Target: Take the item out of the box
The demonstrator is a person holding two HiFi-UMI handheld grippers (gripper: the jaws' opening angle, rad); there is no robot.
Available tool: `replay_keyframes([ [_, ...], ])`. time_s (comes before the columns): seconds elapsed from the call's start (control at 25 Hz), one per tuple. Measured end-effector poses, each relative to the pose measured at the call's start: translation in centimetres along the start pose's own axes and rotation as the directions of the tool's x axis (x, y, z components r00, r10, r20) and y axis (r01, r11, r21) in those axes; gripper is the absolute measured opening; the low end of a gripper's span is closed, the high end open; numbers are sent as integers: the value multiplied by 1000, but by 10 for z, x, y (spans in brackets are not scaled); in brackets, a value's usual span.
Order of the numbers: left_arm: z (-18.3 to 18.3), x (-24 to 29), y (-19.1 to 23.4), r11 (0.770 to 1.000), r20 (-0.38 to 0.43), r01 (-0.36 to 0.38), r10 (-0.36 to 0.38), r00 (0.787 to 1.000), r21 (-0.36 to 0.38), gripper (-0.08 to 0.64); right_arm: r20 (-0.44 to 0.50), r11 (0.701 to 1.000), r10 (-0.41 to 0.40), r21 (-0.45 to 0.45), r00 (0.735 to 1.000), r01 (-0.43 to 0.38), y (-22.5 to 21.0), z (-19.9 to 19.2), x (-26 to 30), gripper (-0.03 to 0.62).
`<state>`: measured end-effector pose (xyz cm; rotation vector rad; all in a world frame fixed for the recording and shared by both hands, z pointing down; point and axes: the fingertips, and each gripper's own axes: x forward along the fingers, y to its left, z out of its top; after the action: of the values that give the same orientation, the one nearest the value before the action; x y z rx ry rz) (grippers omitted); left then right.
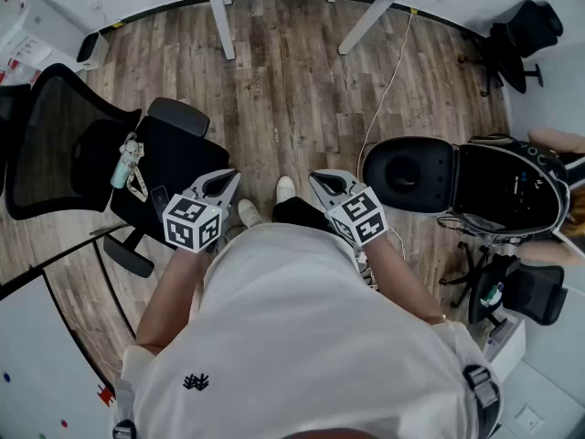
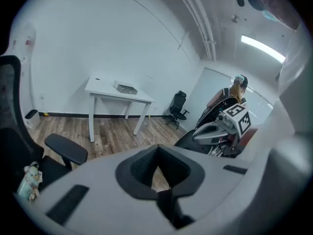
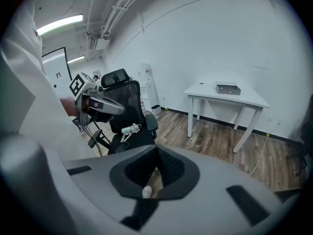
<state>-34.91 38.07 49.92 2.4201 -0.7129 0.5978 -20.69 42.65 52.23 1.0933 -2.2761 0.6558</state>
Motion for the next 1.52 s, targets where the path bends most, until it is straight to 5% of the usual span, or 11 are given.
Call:
replay_keyframes([
  [0.76, 84, 83, -22, 995, -34, 13, -10, 999, 101, 8, 84, 999, 6, 33, 996, -9, -98, 27, -7, 9],
  [1.04, 102, 122, -18, 996, -18, -19, 21, 1000, 82, 12, 91, 1000, 7, 29, 996, -10, -129, 21, -7, 11],
  [1.32, 121, 163, -8, 996, -79, 27, -20, 997, 86, 41, 101, 994, -34, 109, 994, 23, -172, 24, -8, 11],
  [1.52, 169, 221, 9, 992, -89, 78, -70, 994, 98, 38, 96, 984, -89, 164, 991, 72, -235, 49, -3, 9],
])
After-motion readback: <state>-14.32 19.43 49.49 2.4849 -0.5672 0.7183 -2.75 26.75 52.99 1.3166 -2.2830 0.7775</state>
